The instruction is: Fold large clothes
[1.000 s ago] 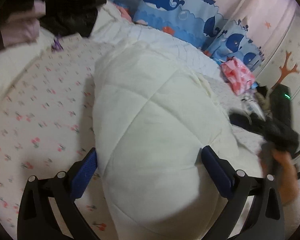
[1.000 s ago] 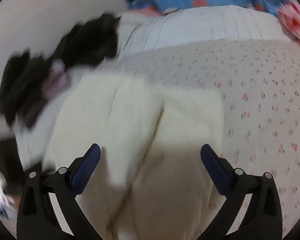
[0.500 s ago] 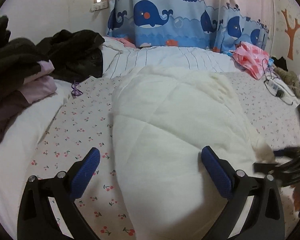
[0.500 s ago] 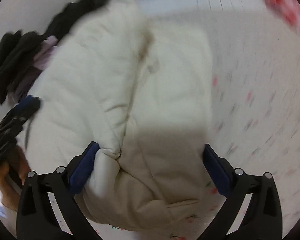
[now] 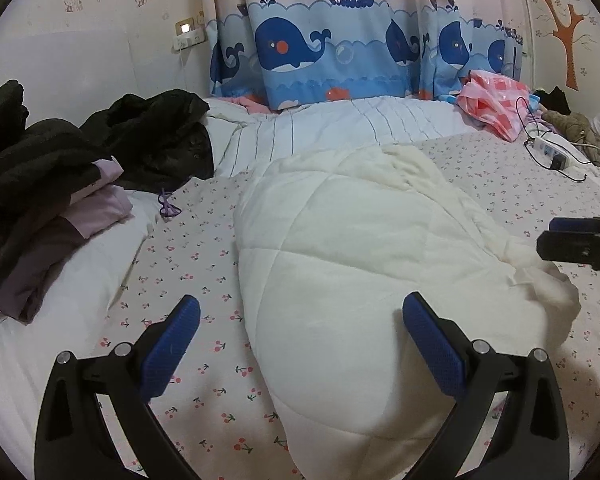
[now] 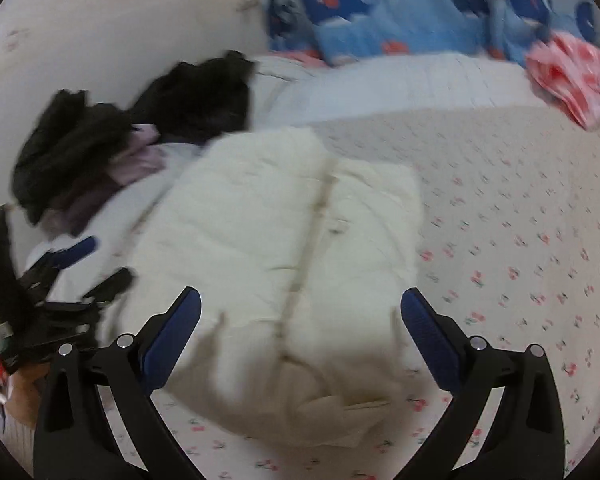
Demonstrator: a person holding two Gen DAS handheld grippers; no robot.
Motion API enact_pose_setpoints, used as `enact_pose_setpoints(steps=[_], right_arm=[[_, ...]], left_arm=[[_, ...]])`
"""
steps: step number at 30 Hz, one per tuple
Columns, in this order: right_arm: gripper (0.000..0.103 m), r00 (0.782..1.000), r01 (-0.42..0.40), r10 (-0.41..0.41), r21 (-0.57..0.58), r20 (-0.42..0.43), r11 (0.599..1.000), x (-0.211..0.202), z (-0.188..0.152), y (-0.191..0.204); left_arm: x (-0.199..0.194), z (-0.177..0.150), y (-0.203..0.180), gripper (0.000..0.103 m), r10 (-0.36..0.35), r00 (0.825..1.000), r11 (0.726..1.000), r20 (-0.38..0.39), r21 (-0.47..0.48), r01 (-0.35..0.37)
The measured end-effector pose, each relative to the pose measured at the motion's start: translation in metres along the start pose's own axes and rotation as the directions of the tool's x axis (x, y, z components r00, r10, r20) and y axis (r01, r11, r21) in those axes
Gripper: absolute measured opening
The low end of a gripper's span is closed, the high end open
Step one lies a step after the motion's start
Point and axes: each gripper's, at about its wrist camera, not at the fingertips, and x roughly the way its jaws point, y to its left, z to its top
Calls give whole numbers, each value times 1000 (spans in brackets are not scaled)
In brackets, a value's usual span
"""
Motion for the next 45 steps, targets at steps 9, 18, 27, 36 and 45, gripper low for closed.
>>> enact_pose_setpoints(steps=[9, 18, 27, 36, 45], right_arm=[[97, 978, -1, 19, 86, -209, 996, 32, -6, -19], [97, 997, 71, -71, -48, 7, 996, 29, 75, 6], [97, 978, 72, -52, 94, -200, 993, 159, 68, -30], [97, 982, 55, -54, 3, -179, 998, 82, 56, -18], [97, 964, 16, 8, 91, -264, 996, 89, 24, -34]], left_arm=[[-8, 0, -4, 97, 11, 1000, 1000, 17, 19, -11], [-11, 2, -8, 97, 17, 999, 999, 34, 33, -18], [-11, 5, -10, 97, 8, 999, 999, 41, 32, -9], [-17, 6, -12, 97, -4, 998, 999, 61, 41, 2], [-21, 6, -15, 97, -12, 997, 999, 79, 46, 8]])
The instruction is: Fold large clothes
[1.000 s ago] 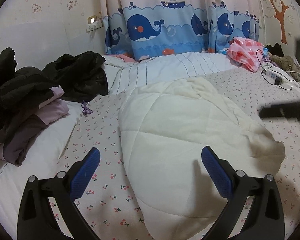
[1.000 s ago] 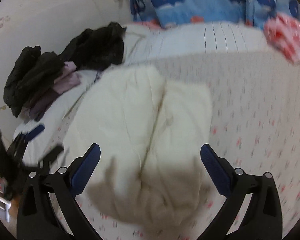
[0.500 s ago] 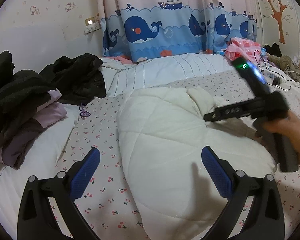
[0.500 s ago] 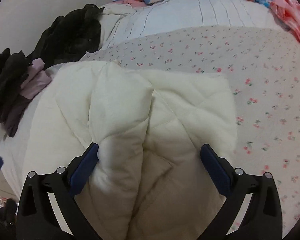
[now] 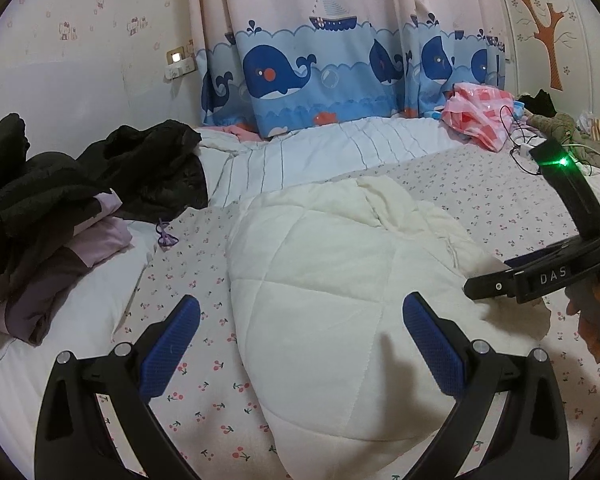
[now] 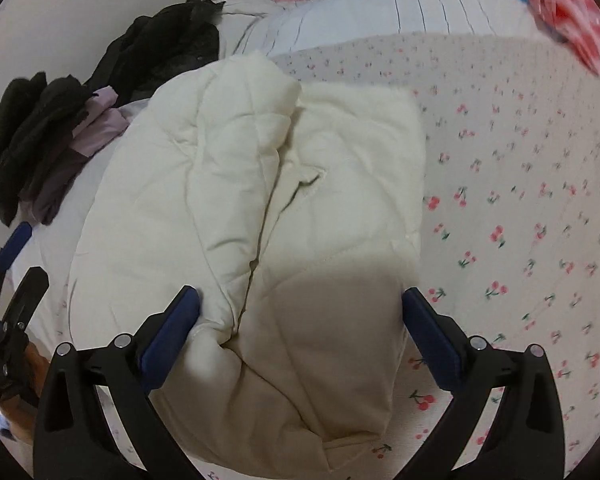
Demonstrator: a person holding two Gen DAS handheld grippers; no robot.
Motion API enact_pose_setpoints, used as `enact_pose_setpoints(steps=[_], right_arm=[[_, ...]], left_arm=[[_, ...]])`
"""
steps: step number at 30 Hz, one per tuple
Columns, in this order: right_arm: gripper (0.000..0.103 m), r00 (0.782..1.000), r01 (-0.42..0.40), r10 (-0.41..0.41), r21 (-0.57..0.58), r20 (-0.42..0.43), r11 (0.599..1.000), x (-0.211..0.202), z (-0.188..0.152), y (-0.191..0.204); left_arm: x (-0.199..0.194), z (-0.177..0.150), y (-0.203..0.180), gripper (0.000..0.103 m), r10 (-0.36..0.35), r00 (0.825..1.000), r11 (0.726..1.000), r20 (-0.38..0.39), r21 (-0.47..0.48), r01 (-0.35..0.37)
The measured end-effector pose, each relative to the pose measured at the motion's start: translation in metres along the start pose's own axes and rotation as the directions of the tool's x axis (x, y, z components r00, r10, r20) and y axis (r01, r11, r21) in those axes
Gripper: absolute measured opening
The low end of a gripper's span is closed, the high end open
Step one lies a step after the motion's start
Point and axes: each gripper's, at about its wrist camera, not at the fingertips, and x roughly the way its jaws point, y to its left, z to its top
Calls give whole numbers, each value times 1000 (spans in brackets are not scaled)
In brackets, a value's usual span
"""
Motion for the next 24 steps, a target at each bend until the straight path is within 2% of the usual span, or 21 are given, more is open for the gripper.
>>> enact_pose_setpoints(steps=[3, 5, 6, 7, 9, 10, 11, 13, 14, 15, 16, 17, 18, 19, 20, 22, 24], right_arm=[[97, 999, -2, 2, 11, 46, 1000, -9, 3, -2], [97, 996, 13, -17, 46, 83, 999, -16, 6, -10], [97, 997, 12, -17, 69, 79, 998, -15, 8, -15], [97, 997, 14, -20, 86, 72, 996, -13, 9, -20], [97, 998, 32, -38, 118, 45, 992, -4, 10, -30], [97, 998, 40, -45, 126, 32, 991, 0, 11, -33], [97, 999, 38, -40, 140, 15, 989, 6, 11, -36], [97, 999, -40, 45, 199, -17, 979, 19, 11, -44], [97, 990, -114, 131, 252, -49, 961, 31, 9, -48], [97, 982, -148, 175, 284, -74, 947, 40, 6, -50], [97, 974, -166, 205, 312, -96, 935, 50, 3, -52], [97, 972, -176, 216, 325, -89, 929, 54, 0, -54], [97, 970, -195, 232, 323, -79, 926, 54, 0, -53], [97, 957, -243, 281, 322, -75, 915, 56, 0, -50], [97, 926, -328, 372, 348, -66, 878, 60, -2, -47], [97, 896, -392, 440, 365, -56, 844, 61, -6, -40], [97, 858, -455, 509, 365, -64, 812, 58, -14, -28]], left_arm=[[8, 0, 12, 97, -53, 998, 996, -37, -77, 50], [18, -1, 32, 97, -127, 990, 973, -65, -202, 111], [24, -3, 44, 97, -171, 982, 950, -76, -276, 144], [38, -8, 64, 97, -231, 968, 902, -98, -395, 175], [61, -19, 91, 97, -291, 947, 815, -135, -554, 171], [69, -23, 100, 97, -306, 942, 785, -137, -597, 168], [76, -28, 107, 97, -311, 939, 763, -143, -627, 157], [95, -38, 110, 97, -332, 923, 747, -193, -651, 132], [102, -43, 108, 97, -367, 908, 732, -202, -665, 148], [108, -48, 105, 97, -400, 895, 708, -196, -687, 166], [113, -53, 103, 97, -438, 880, 673, -185, -716, 185], [116, -57, 101, 97, -487, 856, 640, -175, -738, 214], [123, -59, 93, 97, -612, 777, 573, -150, -761, 305], [117, -54, 88, 97, -602, 782, 603, -161, -733, 314], [109, -45, 80, 97, -577, 798, 653, -175, -685, 322], [87, -28, 64, 97, -549, 817, 730, -175, -576, 367], [67, -21, 62, 97, -518, 838, 767, -173, -528, 365]])
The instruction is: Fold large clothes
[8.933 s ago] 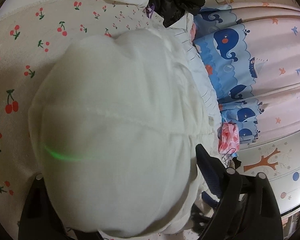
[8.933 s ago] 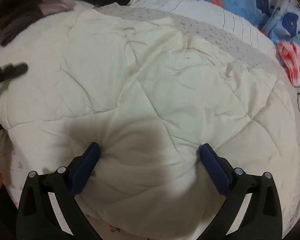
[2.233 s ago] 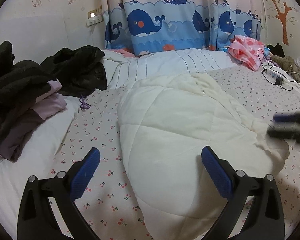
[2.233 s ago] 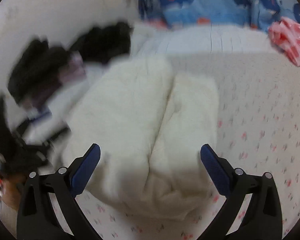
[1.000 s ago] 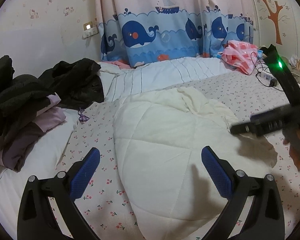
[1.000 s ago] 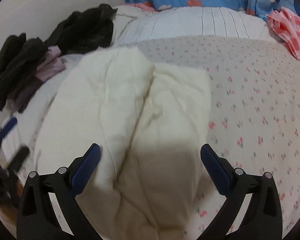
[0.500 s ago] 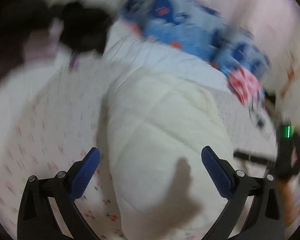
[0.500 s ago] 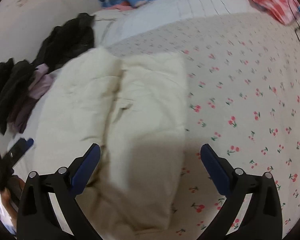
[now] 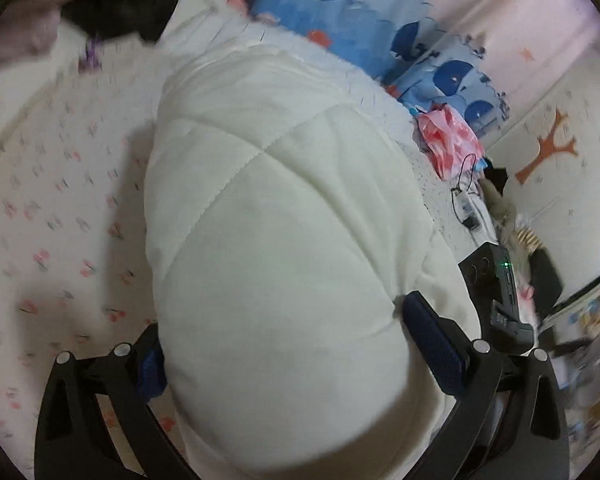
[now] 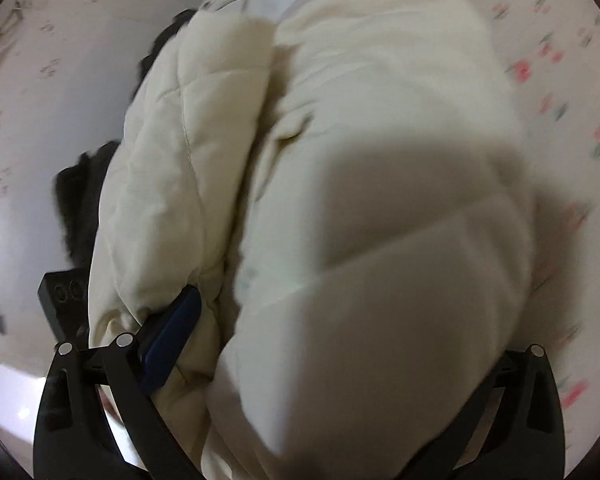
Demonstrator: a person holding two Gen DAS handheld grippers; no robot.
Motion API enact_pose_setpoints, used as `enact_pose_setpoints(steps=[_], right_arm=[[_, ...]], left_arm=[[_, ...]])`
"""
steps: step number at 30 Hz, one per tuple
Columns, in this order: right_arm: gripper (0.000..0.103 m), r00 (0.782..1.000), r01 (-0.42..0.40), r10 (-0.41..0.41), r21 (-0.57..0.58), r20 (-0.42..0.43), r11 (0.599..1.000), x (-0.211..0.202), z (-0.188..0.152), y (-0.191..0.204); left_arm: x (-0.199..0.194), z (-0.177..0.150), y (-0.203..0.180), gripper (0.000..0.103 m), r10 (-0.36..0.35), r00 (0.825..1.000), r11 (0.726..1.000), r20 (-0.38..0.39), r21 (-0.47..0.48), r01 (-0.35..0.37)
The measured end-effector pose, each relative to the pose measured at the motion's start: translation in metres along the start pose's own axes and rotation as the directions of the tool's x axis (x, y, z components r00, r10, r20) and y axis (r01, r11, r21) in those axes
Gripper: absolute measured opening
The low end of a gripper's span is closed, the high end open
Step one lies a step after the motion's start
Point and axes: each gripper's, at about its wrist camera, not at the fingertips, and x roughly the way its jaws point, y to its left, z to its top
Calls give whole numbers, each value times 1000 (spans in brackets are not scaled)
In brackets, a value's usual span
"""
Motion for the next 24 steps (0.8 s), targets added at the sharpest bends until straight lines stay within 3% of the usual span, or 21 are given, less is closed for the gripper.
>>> enact_pose_setpoints(steps=[2, 5, 6, 7, 8, 9, 10, 11, 13, 15, 16, 18, 19, 20, 21, 22, 24], right_arm=[[97, 996, 26, -29, -29, -88, 999, 7, -14, 4], [96, 964, 198, -217, -130, -153, 972, 9, -26, 9], [96, 952, 270, -288, -160, -107, 950, 0, -28, 14], [96, 933, 355, -361, -173, -3, 919, -19, -29, 23], [96, 918, 395, -389, -171, 71, 902, -32, -30, 30], [96, 887, 452, -421, -163, 191, 877, -52, -32, 42], [96, 841, 500, -432, -161, 326, 851, -72, -32, 61], [96, 827, 503, -410, -182, 384, 845, -79, -31, 75], [96, 819, 520, -376, -284, 434, 806, -74, -20, 118], [96, 826, 534, -374, -370, 422, 760, -51, -4, 144], [96, 811, 569, -413, -397, 414, 720, -31, 9, 150], [96, 735, 676, -555, -357, 390, 645, 11, 31, 127], [96, 737, 675, -574, -356, 357, 646, 26, 40, 107], [97, 772, 635, -563, -321, 295, 703, 41, 49, 70], [97, 788, 612, -544, -268, 289, 744, 41, 53, 54], [96, 789, 607, -541, -230, 292, 761, 35, 53, 45], [96, 773, 628, -558, -234, 303, 742, 27, 49, 47]], left_arm=[[-17, -5, -4, 97, 13, 1000, 999, -17, 39, -12], [-15, -25, 0, 97, 82, 988, 993, -134, 92, -70], [-15, -31, 1, 97, 107, 985, 991, -135, 100, -94], [-16, -32, 1, 97, 107, 986, 991, -128, 96, -95], [-19, -34, 2, 97, 98, 988, 992, -119, 90, -87], [-26, -33, 2, 97, 86, 992, 994, -94, 81, -79], [-31, -29, 4, 97, 84, 994, 994, -73, 70, -79], [-34, -26, 5, 97, 82, 995, 995, -56, 55, -79], [-32, -22, 8, 97, 82, 996, 997, -43, 11, -82], [-26, -19, 8, 97, 108, 993, 994, -41, -8, -108], [-23, -18, 8, 97, 118, 992, 993, -46, -10, -118], [-22, -14, 12, 97, 118, 992, 993, -51, -24, -119], [-23, -12, 15, 97, 101, 994, 994, -49, -38, -103], [-28, -9, 18, 97, 84, 996, 995, -25, -56, -86], [-34, -5, 21, 97, 84, 996, 994, 3, -65, -84], [-48, -3, 27, 97, 97, 994, 992, 57, -82, -92], [-67, 0, 41, 97, 53, 989, 987, 141, -156, -31]])
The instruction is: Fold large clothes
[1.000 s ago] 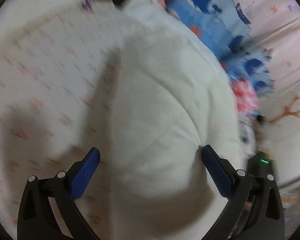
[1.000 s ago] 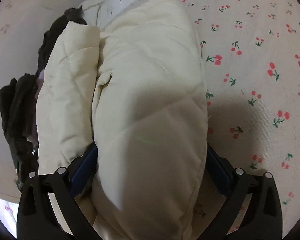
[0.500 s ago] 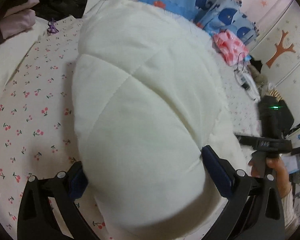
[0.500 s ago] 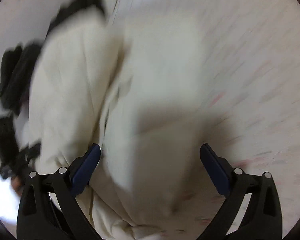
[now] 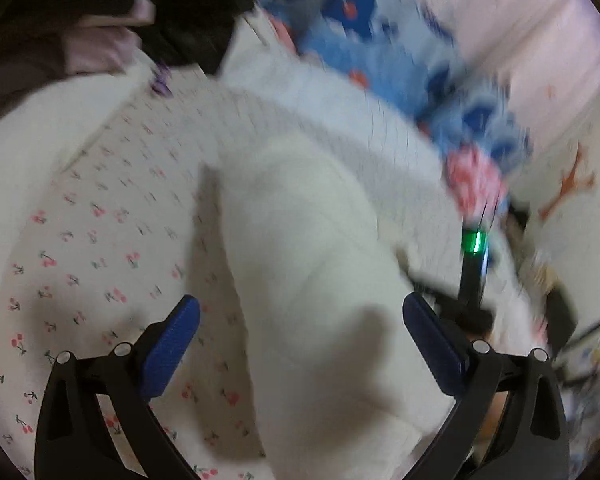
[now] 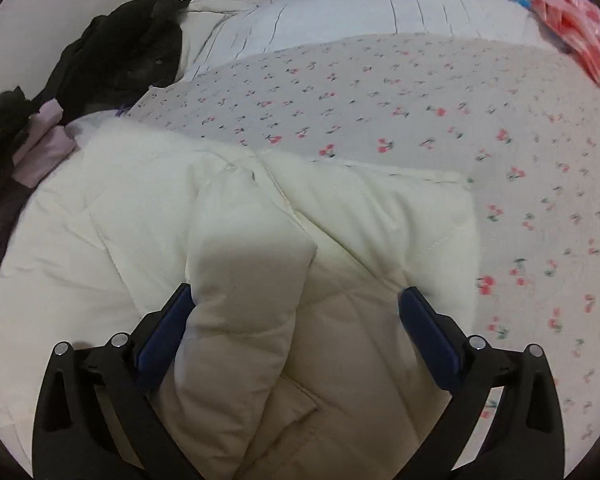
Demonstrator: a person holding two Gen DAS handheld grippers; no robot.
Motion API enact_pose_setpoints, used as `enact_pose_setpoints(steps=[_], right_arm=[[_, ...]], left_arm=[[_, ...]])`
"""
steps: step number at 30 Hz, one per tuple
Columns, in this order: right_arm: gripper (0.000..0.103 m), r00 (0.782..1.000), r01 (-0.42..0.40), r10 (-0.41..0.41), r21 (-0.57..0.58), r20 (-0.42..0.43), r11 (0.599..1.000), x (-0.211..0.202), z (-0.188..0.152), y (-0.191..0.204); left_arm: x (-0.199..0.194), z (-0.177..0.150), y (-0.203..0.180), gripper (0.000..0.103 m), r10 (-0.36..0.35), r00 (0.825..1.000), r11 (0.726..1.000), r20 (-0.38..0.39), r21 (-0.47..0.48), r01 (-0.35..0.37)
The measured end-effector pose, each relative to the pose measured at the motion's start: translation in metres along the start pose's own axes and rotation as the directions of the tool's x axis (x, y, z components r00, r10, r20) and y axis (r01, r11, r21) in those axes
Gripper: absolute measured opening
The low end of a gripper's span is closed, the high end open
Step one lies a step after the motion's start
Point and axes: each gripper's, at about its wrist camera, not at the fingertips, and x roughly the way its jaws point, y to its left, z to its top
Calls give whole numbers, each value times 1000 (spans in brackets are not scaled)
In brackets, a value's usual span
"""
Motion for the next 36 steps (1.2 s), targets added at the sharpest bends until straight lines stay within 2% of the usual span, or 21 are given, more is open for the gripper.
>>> enact_pose_setpoints(steps=[2, 4, 6, 7, 8, 9, 10, 11, 14, 18, 20, 22, 24, 26, 29, 30, 32, 34, 36], right_arm=[[96, 1000, 1, -1, -7, -24, 1000, -12, 1, 0], [96, 1000, -15, 15, -4, 3, 1000, -49, -4, 5], [96, 992, -113, 116, -48, 59, 992, -78, -15, 26], [96, 979, -173, 182, -98, 88, 980, -99, -32, 34], [96, 982, -162, 174, -133, 78, 978, -103, -46, 40], [96, 992, -116, 124, -172, 38, 978, -96, -59, 47], [96, 999, -54, 52, -224, -15, 973, -80, -77, 52], [96, 999, -34, 26, -234, -37, 972, -64, -90, 48], [96, 992, -89, 78, -120, -99, 989, -63, -88, 28], [96, 998, -61, 57, -201, -28, 978, -101, -92, 36], [96, 995, -39, 16, -240, -96, 970, -92, -107, 37], [96, 988, -71, 38, -218, -153, 973, -83, -109, 31], [96, 987, -124, 107, -136, -121, 983, -98, -104, 21], [96, 985, -170, 168, -118, -33, 978, -116, -97, 21], [96, 985, -142, 153, -130, 78, 981, -133, -68, 33], [96, 985, -122, 136, -125, 105, 985, -133, -53, 36], [96, 983, -94, 110, -109, 149, 990, -131, -26, 42], [96, 982, -79, 93, -91, 164, 993, -114, 6, 47], [96, 989, 5, 6, -73, 147, 997, -77, 28, 40]], left_arm=[[-1, 1, 11, 97, -71, 997, 995, -16, -68, 69], [11, -4, 15, 97, -98, 992, 991, -82, -104, 89], [28, -13, 7, 97, -55, 984, 997, -169, -63, 45], [34, -16, 1, 97, -26, 981, 999, -192, -32, 20], [38, -19, -6, 97, 18, 979, 1000, -202, 10, -17], [41, -22, -13, 97, 67, 977, 997, -202, 60, -56], [43, -25, -16, 97, 78, 975, 995, -207, 75, -64], [45, -26, -17, 97, 79, 974, 995, -213, 80, -63], [39, -28, -17, 97, 63, 981, 997, -184, 62, -52], [20, -26, -18, 97, 44, 993, 998, -107, 56, -39], [12, -25, -24, 97, 46, 996, 994, -78, 100, -38], [13, -24, -27, 97, 79, 995, 991, -64, 115, -71], [14, -24, -31, 97, 114, 993, 985, -41, 133, -108], [11, -22, -38, 97, 145, 989, 977, 3, 158, -144], [7, -17, -55, 97, 171, 980, 959, 101, 209, -189], [8, -17, -60, 97, 173, 978, 956, 113, 221, -194], [15, -17, -67, 97, 170, 980, 953, 105, 235, -191], [28, -18, -71, 97, 166, 984, 953, 60, 248, -175], [37, -22, -74, 97, 178, 983, 946, 40, 269, -183]])
